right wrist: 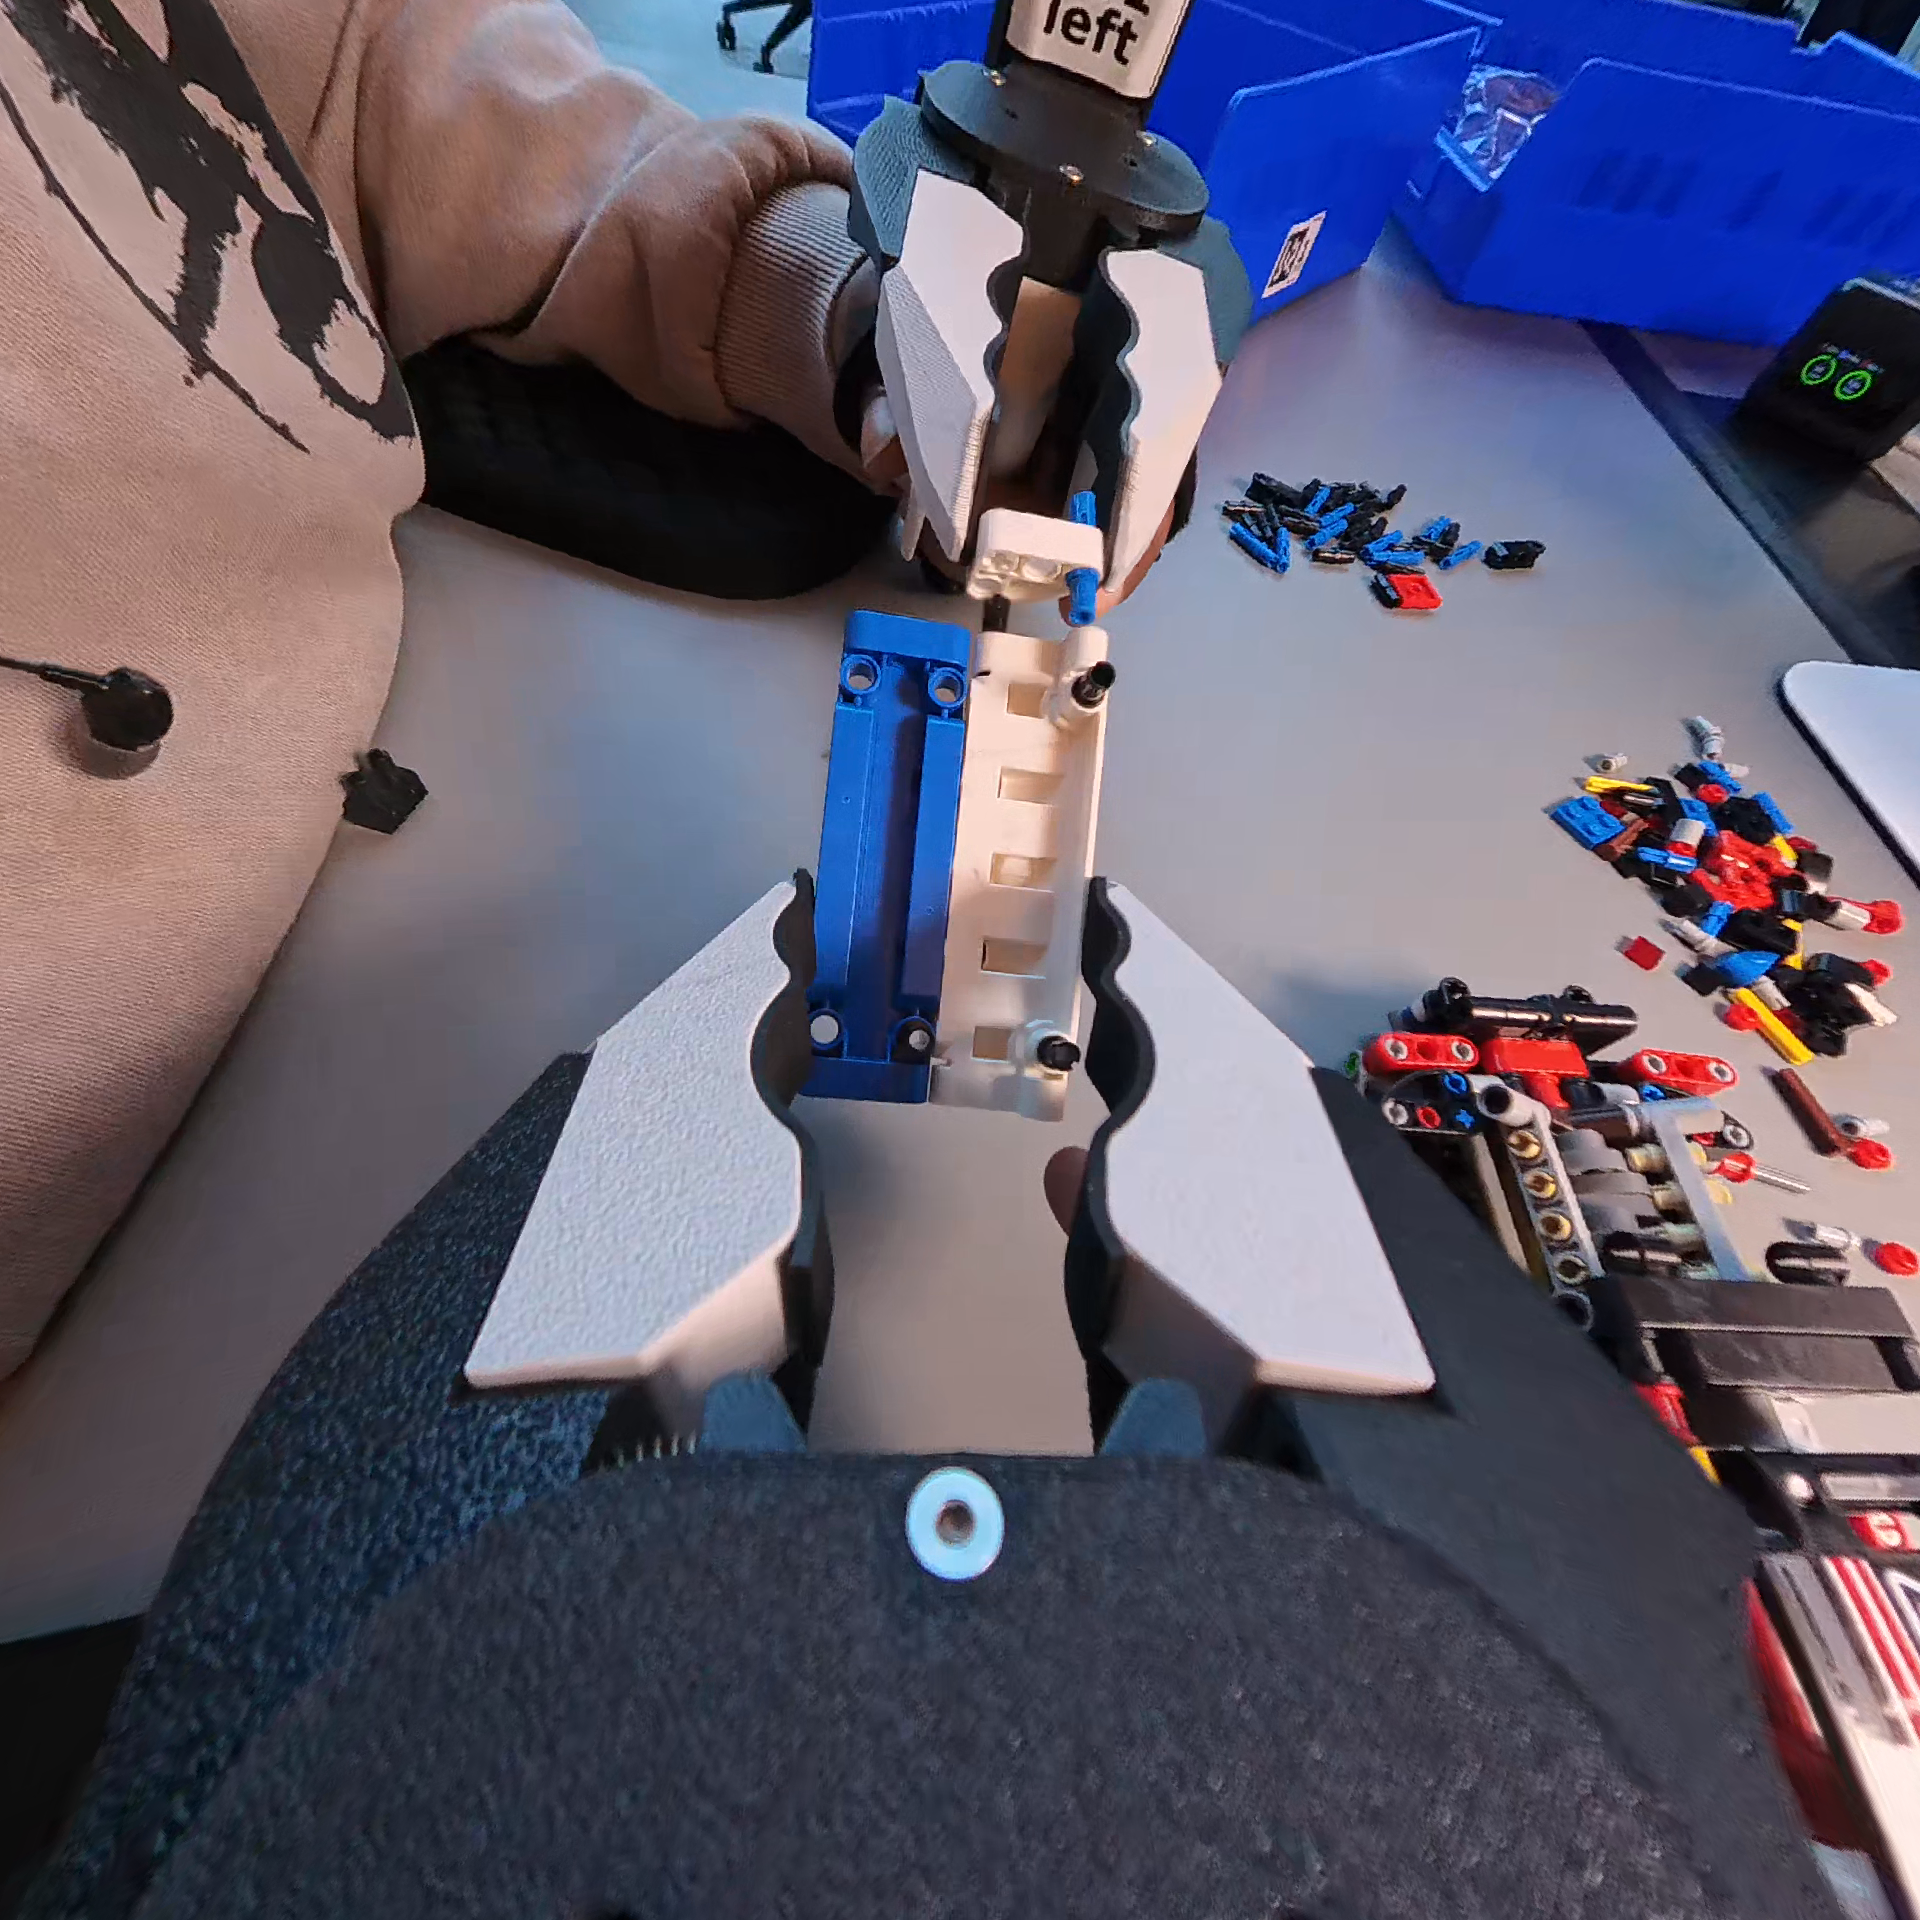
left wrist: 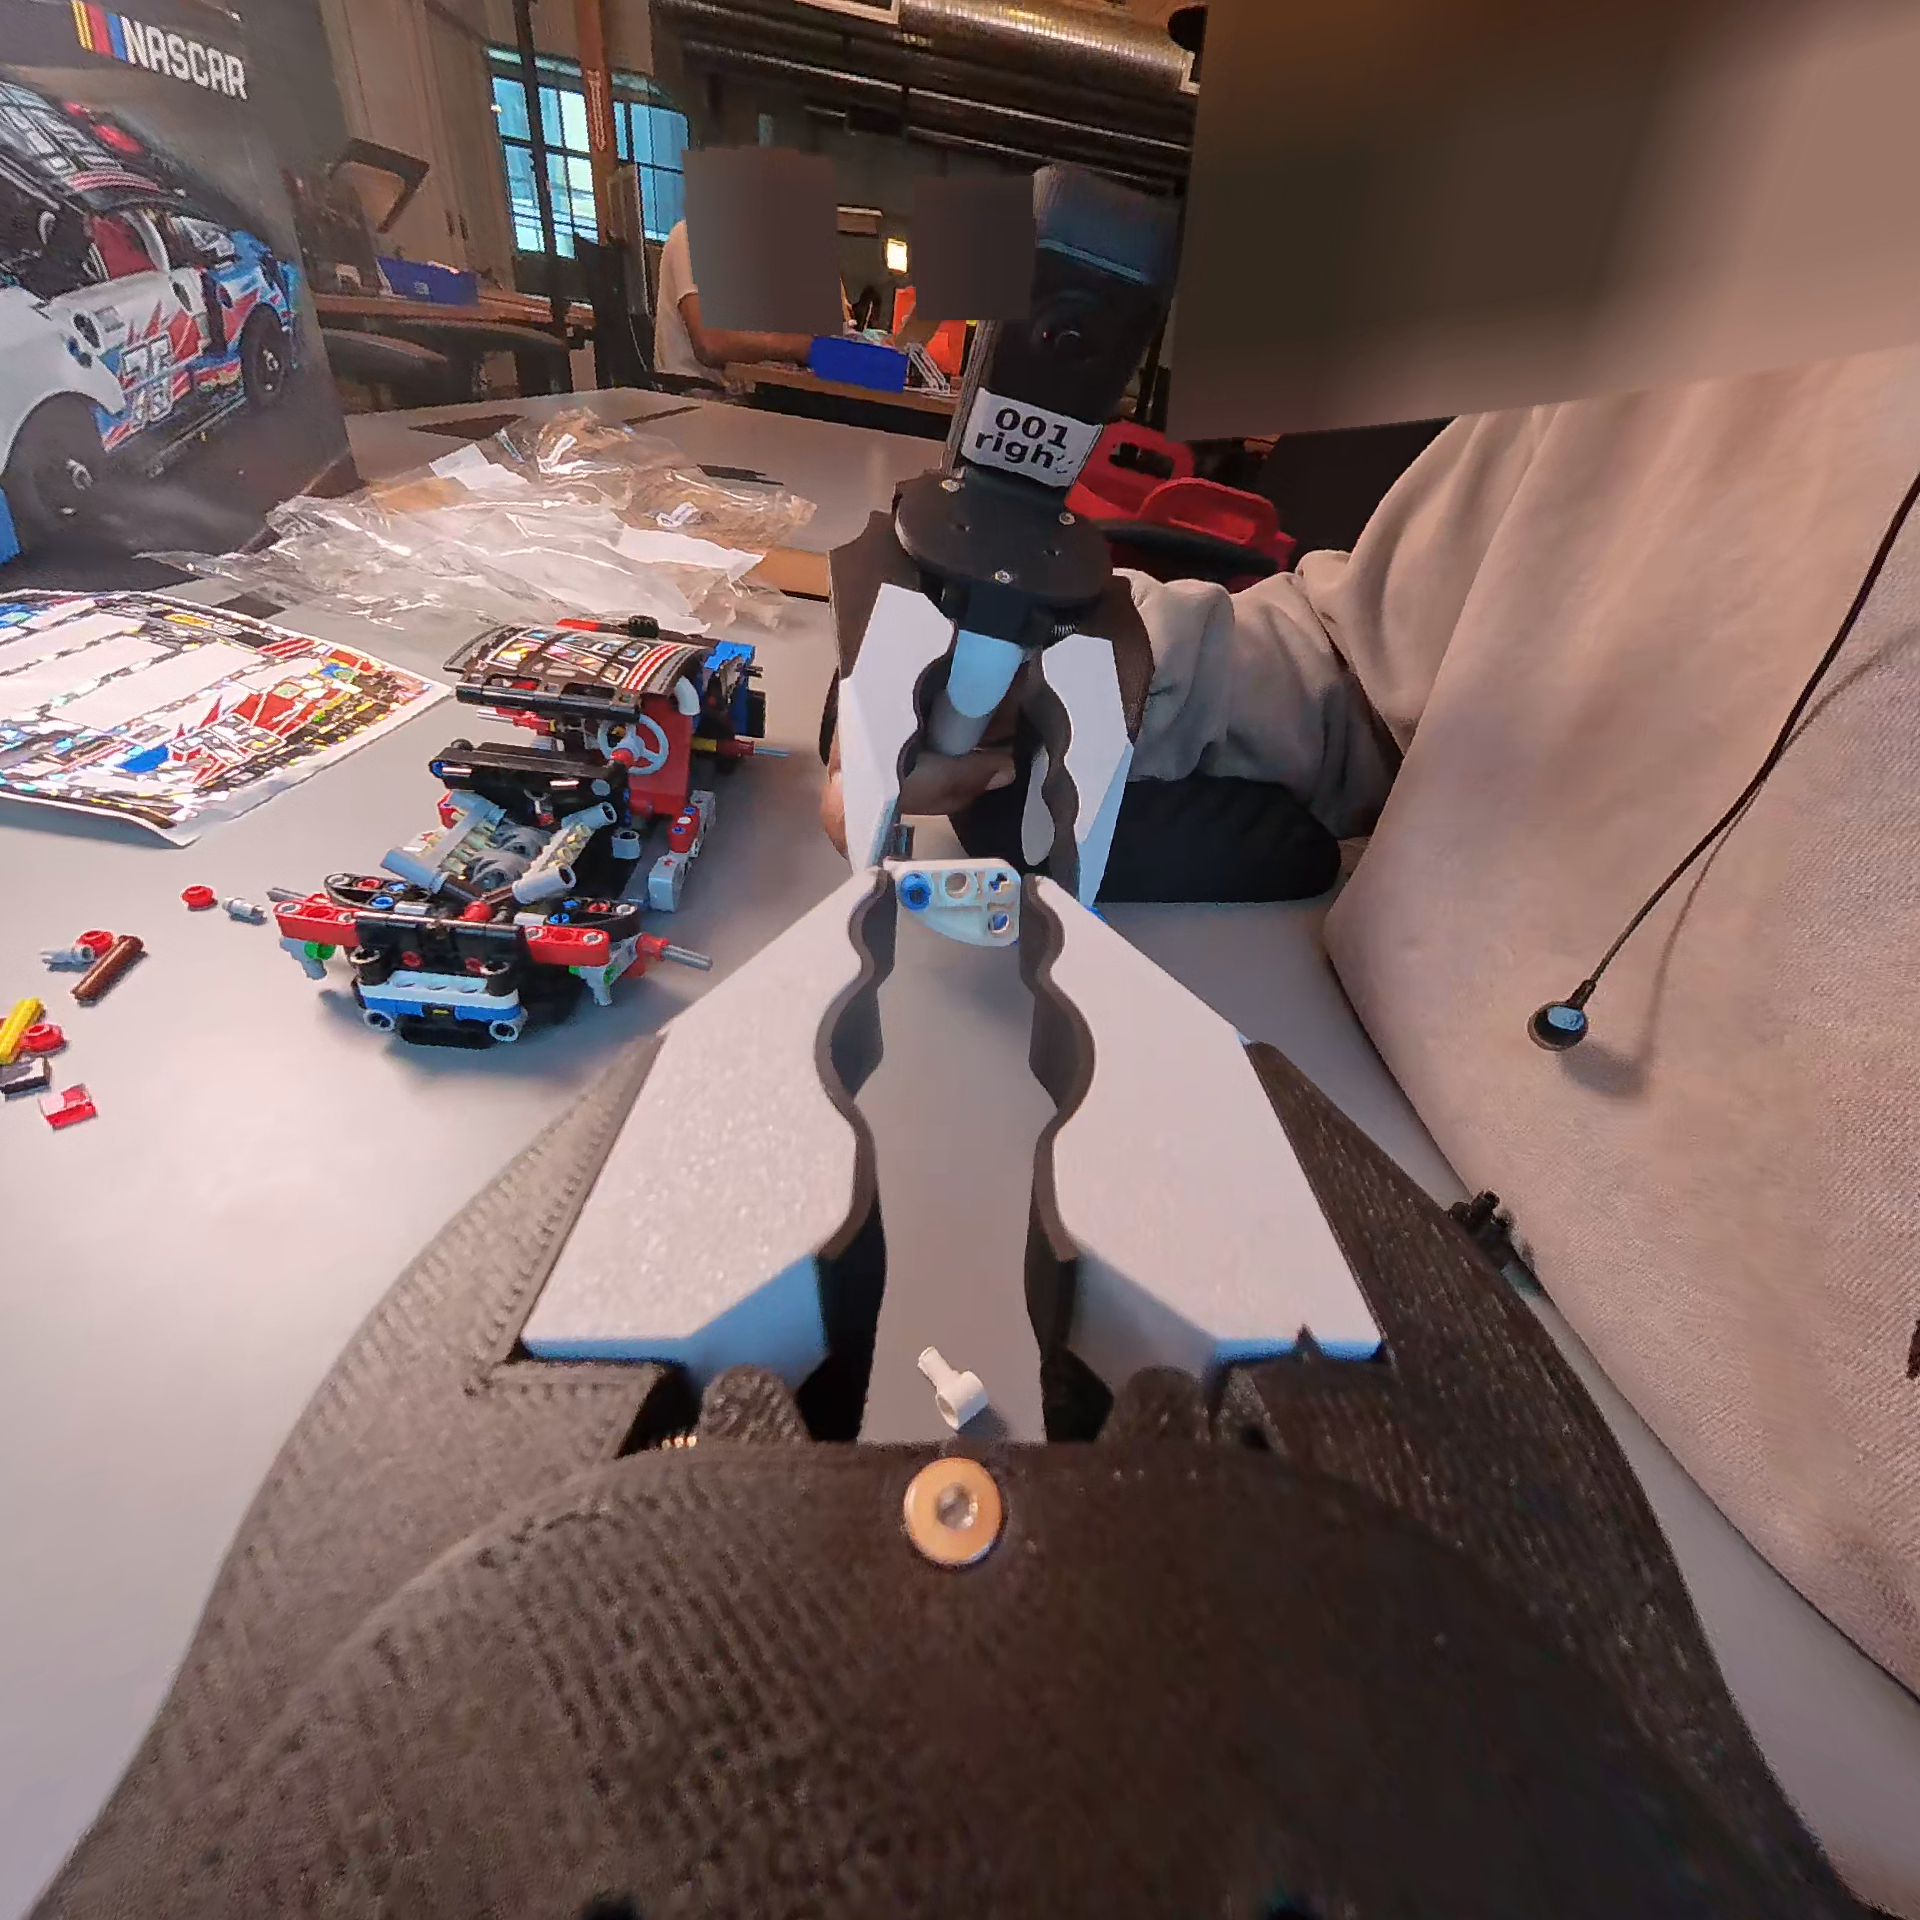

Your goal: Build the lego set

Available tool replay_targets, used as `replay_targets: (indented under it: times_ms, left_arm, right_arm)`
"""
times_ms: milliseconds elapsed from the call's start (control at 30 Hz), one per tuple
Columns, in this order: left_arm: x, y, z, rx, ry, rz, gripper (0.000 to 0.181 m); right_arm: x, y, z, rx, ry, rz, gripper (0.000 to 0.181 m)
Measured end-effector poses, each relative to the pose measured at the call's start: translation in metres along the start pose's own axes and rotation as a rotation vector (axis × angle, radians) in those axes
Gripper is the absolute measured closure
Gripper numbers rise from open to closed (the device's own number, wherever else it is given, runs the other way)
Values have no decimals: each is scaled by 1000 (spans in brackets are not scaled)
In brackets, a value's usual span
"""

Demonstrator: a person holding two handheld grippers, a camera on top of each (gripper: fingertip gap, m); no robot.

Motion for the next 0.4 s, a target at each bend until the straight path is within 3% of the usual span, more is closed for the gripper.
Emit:
replay_targets:
  times_ms: [400]
  left_arm:
    - [-2,4,-2,-29,-20,-57,159]
  right_arm:
    - [4,-2,-1,-98,48,110,131]
Point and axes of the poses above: each gripper's, where its closed fingertips meet, x back along the fingers, z out of its top, y = z × x across the jaws, the point moved 9 cm from there along x, back along the fingers, and after that the axes turned 5 degrees about y, right-handed, at the moved point
